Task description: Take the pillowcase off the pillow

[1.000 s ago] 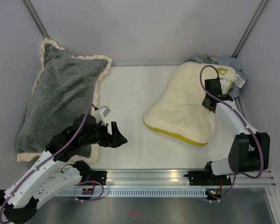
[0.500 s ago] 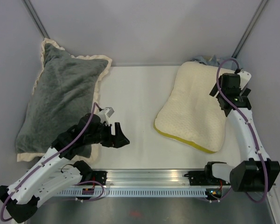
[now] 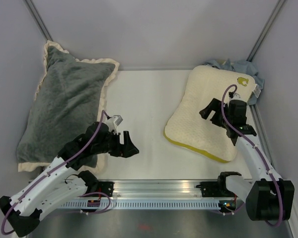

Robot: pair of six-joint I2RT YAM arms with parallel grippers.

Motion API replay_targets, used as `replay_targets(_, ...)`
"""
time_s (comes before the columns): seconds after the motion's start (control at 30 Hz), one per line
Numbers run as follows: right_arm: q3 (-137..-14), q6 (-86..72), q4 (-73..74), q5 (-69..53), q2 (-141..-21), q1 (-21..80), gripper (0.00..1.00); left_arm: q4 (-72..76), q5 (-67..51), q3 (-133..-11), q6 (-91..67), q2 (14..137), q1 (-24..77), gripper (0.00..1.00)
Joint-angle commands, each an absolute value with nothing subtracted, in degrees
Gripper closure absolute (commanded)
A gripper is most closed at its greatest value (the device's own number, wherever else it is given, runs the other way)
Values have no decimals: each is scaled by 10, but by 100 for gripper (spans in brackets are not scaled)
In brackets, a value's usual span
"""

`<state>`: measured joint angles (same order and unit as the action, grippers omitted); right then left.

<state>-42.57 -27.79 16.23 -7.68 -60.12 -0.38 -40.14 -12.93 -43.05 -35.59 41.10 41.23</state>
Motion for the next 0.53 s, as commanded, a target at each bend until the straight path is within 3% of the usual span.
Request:
replay_targets(0.0,-376,-338,6,-230,-578,-3,2,-407,-112,-432,-362,382,414,12)
replay_targets(0.5,-386,-296,66,-174,-605,27,2,-362,-141,-433,-374,422,414,12)
